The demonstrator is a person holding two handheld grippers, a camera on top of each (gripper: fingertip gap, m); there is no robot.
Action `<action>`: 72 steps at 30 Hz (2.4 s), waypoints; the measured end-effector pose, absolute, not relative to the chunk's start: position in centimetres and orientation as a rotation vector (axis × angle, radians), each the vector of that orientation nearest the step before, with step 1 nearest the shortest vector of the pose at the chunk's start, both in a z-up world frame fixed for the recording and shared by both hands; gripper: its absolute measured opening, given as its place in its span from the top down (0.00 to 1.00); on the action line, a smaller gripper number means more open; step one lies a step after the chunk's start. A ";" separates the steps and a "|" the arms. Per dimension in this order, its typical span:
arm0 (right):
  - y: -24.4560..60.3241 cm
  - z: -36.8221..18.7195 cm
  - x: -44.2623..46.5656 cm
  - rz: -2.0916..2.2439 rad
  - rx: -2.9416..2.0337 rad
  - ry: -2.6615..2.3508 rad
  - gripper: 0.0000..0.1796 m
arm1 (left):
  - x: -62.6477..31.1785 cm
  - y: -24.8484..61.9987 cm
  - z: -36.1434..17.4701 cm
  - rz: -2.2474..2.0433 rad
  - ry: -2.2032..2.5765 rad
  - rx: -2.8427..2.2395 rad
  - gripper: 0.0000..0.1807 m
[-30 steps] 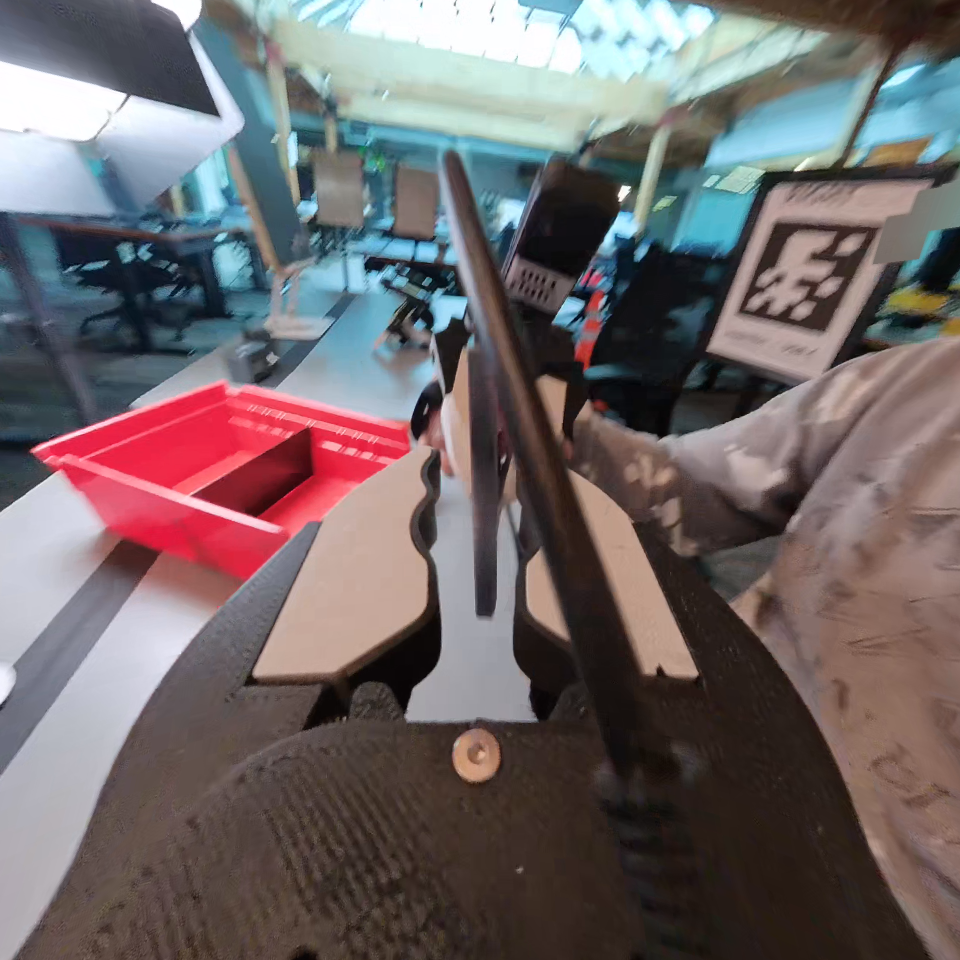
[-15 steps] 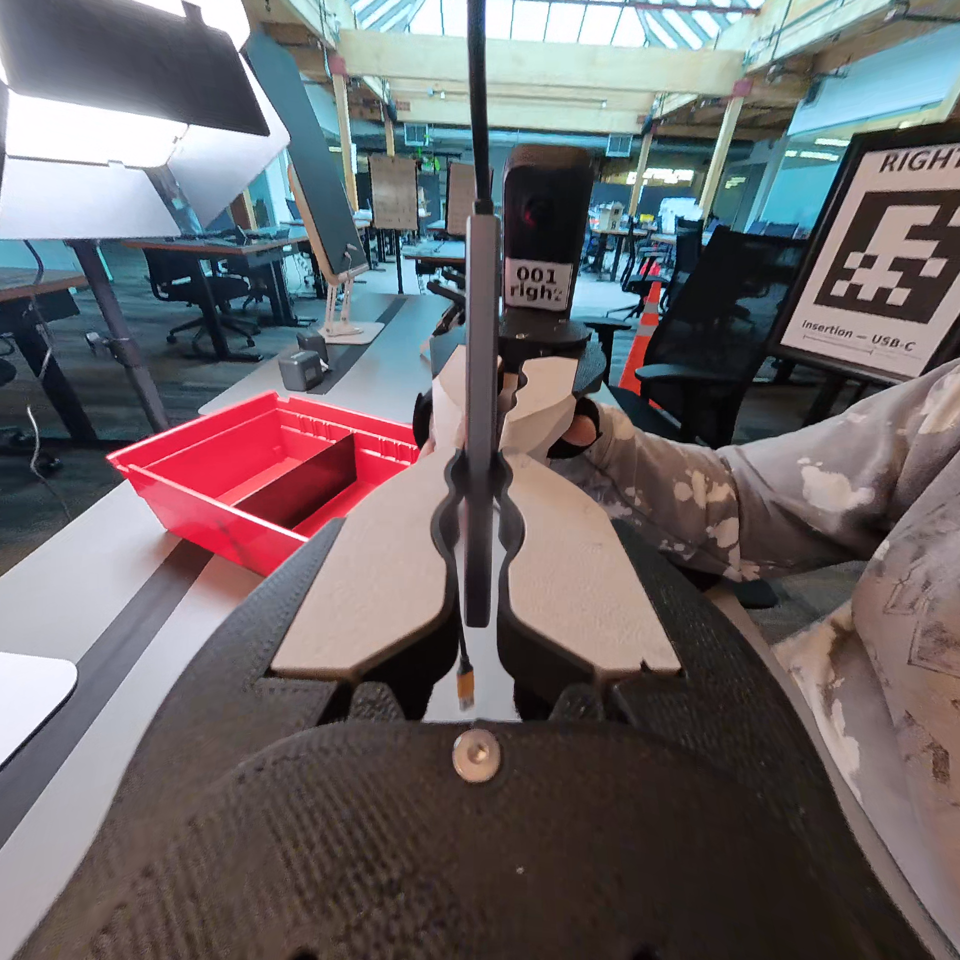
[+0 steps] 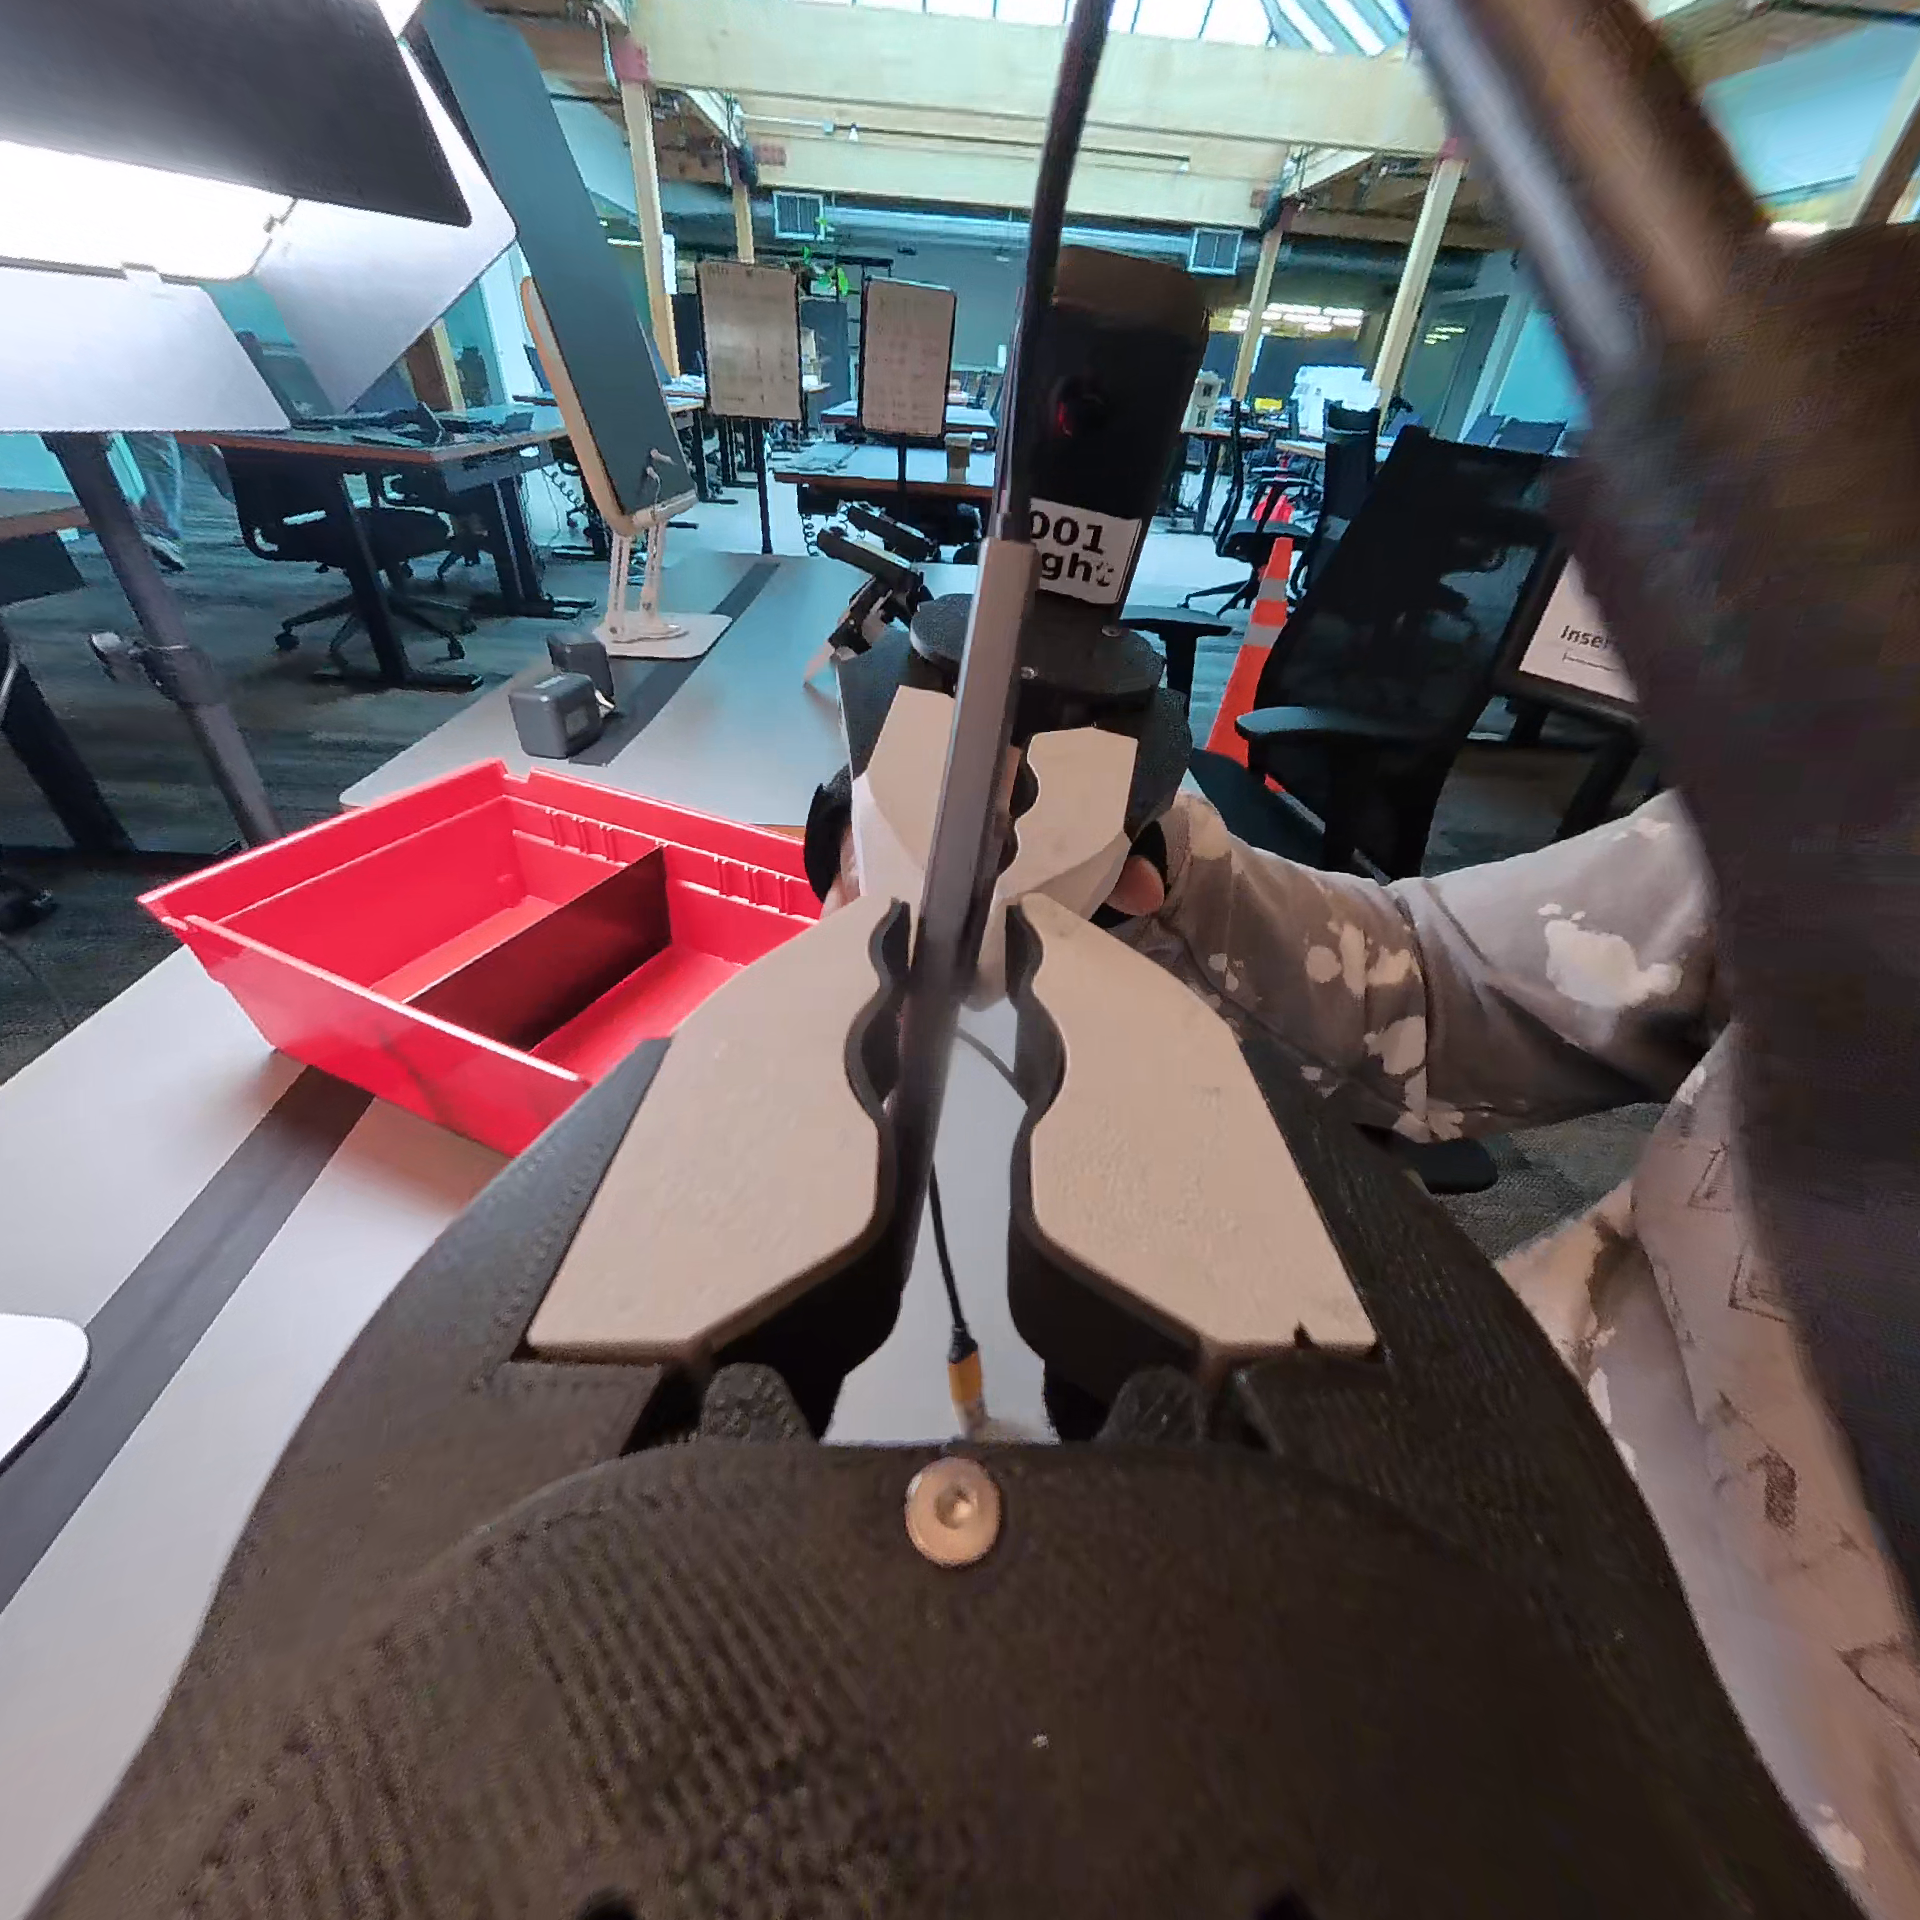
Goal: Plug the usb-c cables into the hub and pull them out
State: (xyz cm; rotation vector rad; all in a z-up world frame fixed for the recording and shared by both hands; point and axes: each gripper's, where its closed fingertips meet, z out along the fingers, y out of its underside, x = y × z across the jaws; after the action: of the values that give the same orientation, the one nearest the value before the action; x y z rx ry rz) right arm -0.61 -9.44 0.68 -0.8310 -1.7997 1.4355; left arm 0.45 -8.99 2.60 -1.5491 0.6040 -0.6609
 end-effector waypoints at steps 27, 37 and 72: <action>2.0 5.5 3.5 1.275 -0.871 -1.407 0.96 | -9.4 -11.3 4.9 -0.387 0.383 -1.579 0.94; 13.2 5.6 -2.5 0.637 -0.905 -1.373 0.96 | -9.4 -10.1 3.5 -0.388 0.375 -1.619 0.94; -5.6 3.3 -3.0 1.243 -0.745 -1.596 0.82 | -5.7 -10.7 6.3 -0.549 0.424 -1.440 0.94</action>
State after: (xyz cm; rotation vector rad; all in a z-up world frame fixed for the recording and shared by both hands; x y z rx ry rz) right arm -2.98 -5.60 3.26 -0.7452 -1.5961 1.2433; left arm -5.74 -10.70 6.26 -1.4400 0.4242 -0.5493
